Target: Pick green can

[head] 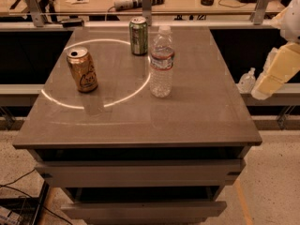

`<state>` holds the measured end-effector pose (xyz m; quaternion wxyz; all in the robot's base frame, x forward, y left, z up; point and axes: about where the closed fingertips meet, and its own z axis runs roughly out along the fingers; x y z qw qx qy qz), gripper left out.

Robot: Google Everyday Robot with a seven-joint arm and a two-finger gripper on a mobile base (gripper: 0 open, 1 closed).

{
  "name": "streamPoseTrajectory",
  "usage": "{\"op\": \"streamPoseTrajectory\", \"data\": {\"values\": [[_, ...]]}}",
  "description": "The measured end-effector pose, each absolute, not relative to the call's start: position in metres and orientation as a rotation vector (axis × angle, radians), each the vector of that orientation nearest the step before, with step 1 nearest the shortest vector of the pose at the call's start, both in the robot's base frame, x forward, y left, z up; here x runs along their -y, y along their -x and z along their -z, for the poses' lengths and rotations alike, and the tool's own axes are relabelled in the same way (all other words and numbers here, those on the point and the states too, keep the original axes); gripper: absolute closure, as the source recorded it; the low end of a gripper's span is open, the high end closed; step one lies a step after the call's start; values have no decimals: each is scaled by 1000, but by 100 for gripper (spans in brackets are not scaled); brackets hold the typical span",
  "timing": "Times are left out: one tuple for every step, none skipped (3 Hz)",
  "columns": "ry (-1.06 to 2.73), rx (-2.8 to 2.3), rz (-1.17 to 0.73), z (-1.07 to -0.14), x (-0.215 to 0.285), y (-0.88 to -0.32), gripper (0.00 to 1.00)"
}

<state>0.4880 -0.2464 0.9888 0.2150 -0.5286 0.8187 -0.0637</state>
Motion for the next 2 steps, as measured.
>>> {"op": "streamPoseTrajectory", "data": {"values": [[1237,-2255,126,-992,264,-533,0],[1065,-2154,27,-995,274,-575,0]]}}
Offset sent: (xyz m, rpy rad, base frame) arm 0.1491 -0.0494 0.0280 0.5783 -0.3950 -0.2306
